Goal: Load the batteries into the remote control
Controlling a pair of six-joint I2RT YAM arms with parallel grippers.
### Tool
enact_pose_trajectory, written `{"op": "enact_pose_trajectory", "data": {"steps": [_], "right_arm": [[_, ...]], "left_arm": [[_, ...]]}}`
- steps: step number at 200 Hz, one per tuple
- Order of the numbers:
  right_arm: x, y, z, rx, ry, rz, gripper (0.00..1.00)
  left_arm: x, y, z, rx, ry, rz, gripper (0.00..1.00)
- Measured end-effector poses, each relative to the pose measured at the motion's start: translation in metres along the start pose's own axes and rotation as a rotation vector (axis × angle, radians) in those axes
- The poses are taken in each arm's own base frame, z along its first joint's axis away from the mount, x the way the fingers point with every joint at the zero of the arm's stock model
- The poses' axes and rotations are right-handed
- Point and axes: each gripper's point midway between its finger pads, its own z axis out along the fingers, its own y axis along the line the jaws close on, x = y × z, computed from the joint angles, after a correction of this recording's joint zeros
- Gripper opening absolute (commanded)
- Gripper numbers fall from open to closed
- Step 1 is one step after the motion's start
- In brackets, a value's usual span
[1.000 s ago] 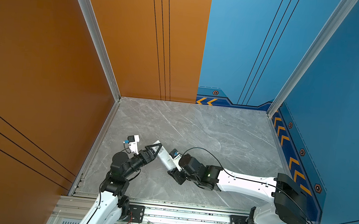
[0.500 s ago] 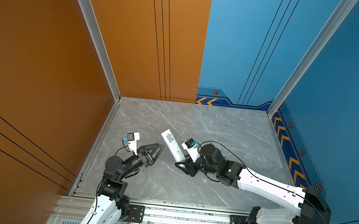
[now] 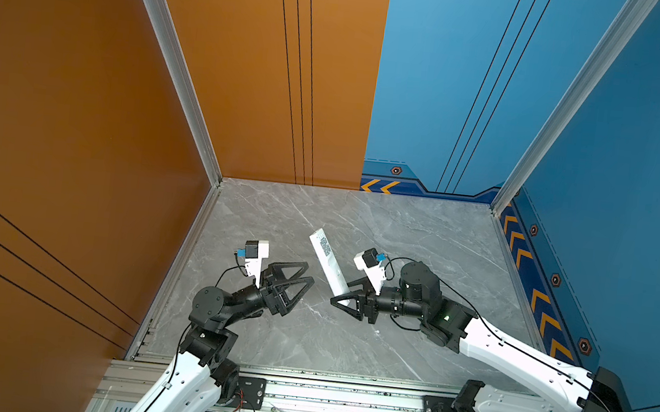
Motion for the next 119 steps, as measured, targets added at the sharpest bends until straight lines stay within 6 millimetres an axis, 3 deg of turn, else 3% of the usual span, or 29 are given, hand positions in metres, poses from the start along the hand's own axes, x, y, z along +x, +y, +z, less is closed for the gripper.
{"op": "enact_pose_trajectory", "data": {"steps": [37,119], "right_arm": [[-0.009,0.019,-0.002,-0.102,-0.037,0.008,0.12],[-0.005,0.035,-0.004,-0.224,-0.061,0.030,0.12]], "left_arm": [[0.005,-0.015,0.011,0.055,0.041,0.030,0.99],[0.012,-0.015,0.023,0.075,0.075,0.050,0.93]]}}
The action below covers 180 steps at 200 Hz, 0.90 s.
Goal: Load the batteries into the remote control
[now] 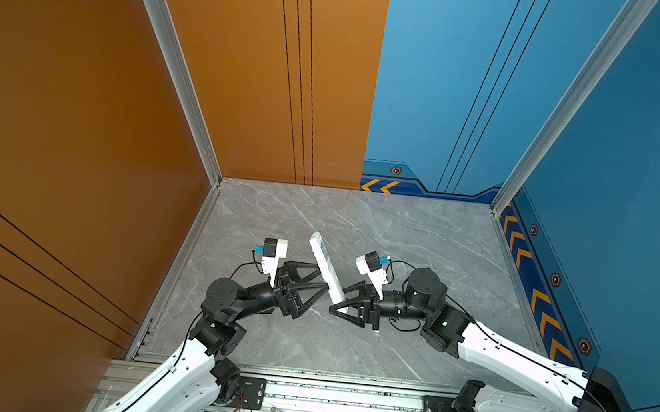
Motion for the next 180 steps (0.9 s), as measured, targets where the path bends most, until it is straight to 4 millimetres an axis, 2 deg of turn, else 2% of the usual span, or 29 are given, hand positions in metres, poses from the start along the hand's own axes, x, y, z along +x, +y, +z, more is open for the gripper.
{"op": "enact_pose_trajectory", "data": {"steps": [18,22,35,100,160,180], "right_arm": [[0.001,0.002,0.001,-0.021,-0.001,0.004,0.12],[0.001,0.002,0.002,-0.025,-0.003,0.007,0.12],[0.001,0.002,0.003,-0.032,-0.008,0.010,0.13],[0.002,0.002,0.006,-0.061,-0.008,0.023,0.13],[-0.001,0.004,0.008,-0.086,-0.020,-0.001,0.13],[-0.001,0.004,0.008,-0.087,-0.021,0.000,0.22]], "left_arm": [[0.001,-0.001,0.003,0.005,0.005,0.002,0.87],[0.001,-0.002,0.003,0.009,0.006,0.002,0.82],[0.001,-0.003,0.005,0.011,0.006,0.007,0.78],[0.001,-0.006,0.009,0.022,0.012,0.020,0.72],[0.000,-0.008,0.011,0.024,0.010,-0.001,0.31],[-0.001,-0.008,0.011,0.024,0.008,0.000,0.21]]}}
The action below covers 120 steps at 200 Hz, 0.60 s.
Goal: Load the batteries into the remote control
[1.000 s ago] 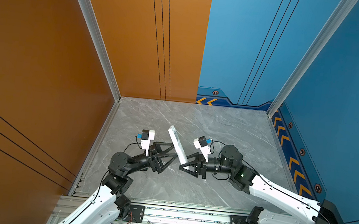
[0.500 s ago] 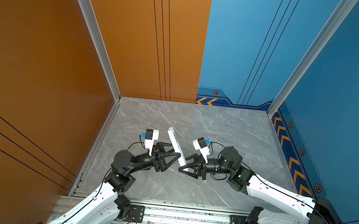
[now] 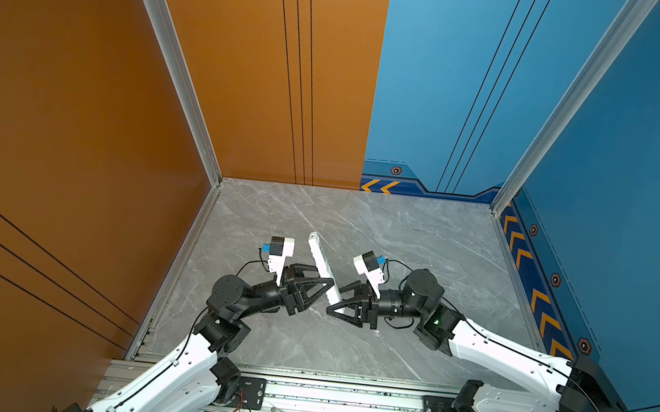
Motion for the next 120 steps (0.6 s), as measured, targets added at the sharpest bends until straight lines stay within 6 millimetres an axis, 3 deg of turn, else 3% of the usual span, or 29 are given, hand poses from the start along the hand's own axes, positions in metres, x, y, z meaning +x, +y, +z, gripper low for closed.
{"op": "enact_pose_trajectory", "data": {"steps": [29,87,107,120], "right_arm": [[-0.001,0.000,0.000,0.002,-0.003,-0.002,0.47],[0.011,-0.016,-0.007,0.140,0.031,-0.001,0.90],[0.010,-0.017,-0.015,0.200,0.031,-0.031,1.00],[0.011,-0.019,-0.020,0.244,0.036,-0.047,1.00]], "left_arm": [[-0.001,0.000,0.000,-0.003,-0.004,0.000,0.11],[0.001,0.013,0.000,-0.065,-0.002,0.029,0.02],[0.003,0.023,-0.001,-0.125,0.014,0.027,0.00],[0.003,0.030,-0.001,-0.167,0.019,0.028,0.00]]}}
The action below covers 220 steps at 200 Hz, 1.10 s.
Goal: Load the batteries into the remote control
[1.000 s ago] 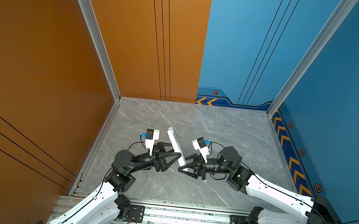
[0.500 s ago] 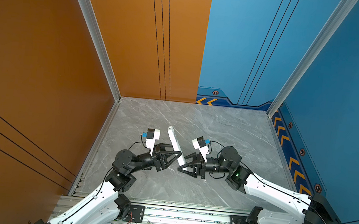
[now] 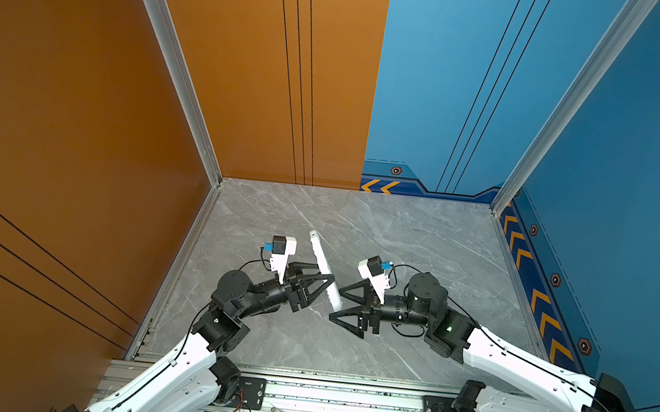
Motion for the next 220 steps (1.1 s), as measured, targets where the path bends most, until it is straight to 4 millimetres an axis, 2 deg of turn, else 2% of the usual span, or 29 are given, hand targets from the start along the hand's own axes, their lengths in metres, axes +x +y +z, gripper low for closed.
{"op": "enact_pose_trajectory", "data": {"steps": [28,62,99,121,154,220], "right_arm": [[0.007,-0.017,-0.007,0.118,0.032,-0.023,1.00],[0.017,-0.039,-0.022,0.267,0.066,-0.047,1.00],[0.013,-0.059,-0.044,0.414,0.052,-0.072,1.00],[0.012,-0.073,-0.058,0.507,0.043,-0.077,1.00],[0.011,-0.085,-0.075,0.604,0.024,-0.081,1.00],[0.018,-0.101,-0.085,0.687,0.043,-0.067,1.00]], "left_arm": [[0.000,0.019,-0.001,-0.126,0.016,-0.013,0.00],[0.006,0.053,-0.005,-0.325,0.074,-0.044,0.00],[0.039,0.095,-0.019,-0.532,0.191,-0.112,0.00],[0.057,0.114,-0.029,-0.622,0.255,-0.148,0.00],[0.082,0.135,-0.042,-0.733,0.342,-0.191,0.00],[0.123,0.165,-0.065,-0.921,0.506,-0.233,0.00]]}}
